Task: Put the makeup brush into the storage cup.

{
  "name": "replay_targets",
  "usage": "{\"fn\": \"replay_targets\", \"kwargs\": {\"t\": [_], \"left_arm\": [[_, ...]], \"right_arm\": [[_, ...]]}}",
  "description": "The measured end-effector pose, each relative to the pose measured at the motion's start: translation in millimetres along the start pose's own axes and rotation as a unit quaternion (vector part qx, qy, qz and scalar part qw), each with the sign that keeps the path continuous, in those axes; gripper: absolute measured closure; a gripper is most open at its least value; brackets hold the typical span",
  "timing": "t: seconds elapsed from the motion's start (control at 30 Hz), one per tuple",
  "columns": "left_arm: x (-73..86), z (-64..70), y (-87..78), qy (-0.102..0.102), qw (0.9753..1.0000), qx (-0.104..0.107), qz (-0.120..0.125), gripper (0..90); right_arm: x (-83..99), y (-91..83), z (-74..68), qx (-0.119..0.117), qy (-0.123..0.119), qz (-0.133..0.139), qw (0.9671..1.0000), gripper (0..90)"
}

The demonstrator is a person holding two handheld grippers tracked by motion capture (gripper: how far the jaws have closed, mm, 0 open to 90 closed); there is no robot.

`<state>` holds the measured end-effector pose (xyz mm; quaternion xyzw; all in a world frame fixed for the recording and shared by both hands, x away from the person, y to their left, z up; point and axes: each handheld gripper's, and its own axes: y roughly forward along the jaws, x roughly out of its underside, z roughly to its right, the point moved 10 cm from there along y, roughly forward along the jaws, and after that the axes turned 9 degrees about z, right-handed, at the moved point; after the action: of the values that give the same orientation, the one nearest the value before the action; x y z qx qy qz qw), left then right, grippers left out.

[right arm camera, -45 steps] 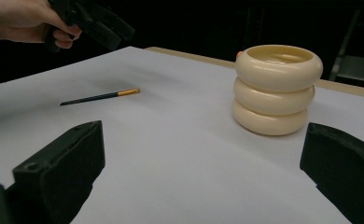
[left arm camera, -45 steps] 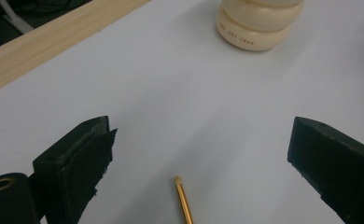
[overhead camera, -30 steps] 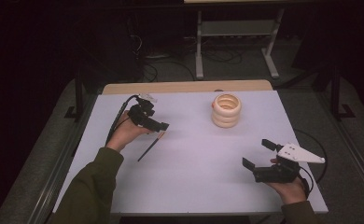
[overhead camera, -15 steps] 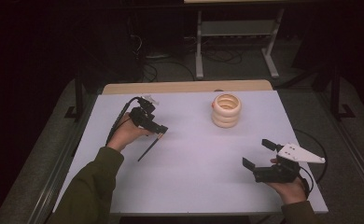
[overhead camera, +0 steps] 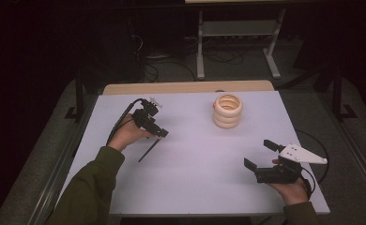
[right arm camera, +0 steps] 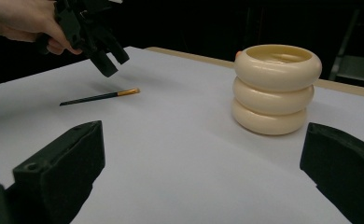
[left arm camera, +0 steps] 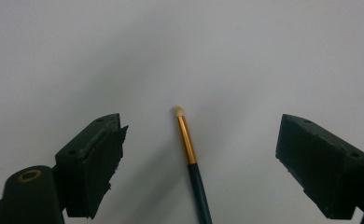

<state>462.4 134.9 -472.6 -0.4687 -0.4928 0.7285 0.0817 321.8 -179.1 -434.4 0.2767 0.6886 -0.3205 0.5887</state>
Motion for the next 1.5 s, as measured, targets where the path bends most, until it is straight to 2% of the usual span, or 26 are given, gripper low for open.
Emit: {"fn": "replay_targets", "kwargs": {"t": [0.2,0.43,0.67,0.7,0.8,1.2,1.5], "left_arm": [[4.7,-2.5,1.5,-0.006,0.9998,-0.003,-0.020,15.4],[11.1,-3.9,3.3,-0.020,0.9990,-0.006,-0.040,20.8],[16.0,-3.9,6.7,-0.034,0.9978,-0.004,-0.056,29.8],[17.1,-3.7,7.8,-0.042,0.9973,-0.002,-0.060,31.8],[18.2,-4.3,9.4,-0.048,0.9967,-0.005,-0.066,35.7],[24.7,-4.9,14.5,-0.051,0.9933,-0.006,-0.103,53.6],[24.4,-3.3,16.9,-0.047,0.9932,-0.005,-0.106,64.3]], "right_arm": [[0.0,0.1,-0.1,0.000,0.000,0.000,1.0000,0.0],[0.4,0.3,0.0,0.000,0.001,-0.001,1.0000,0.0],[0.3,0.2,0.1,0.000,0.001,0.000,1.0000,0.0],[0.4,0.2,0.1,0.000,0.002,-0.001,1.0000,0.0],[0.3,0.2,0.1,0.000,0.002,-0.001,1.0000,0.0],[0.8,0.1,0.7,0.001,0.003,-0.002,1.0000,0.0],[0.7,0.1,0.7,0.001,0.002,-0.002,1.0000,0.0]]}}
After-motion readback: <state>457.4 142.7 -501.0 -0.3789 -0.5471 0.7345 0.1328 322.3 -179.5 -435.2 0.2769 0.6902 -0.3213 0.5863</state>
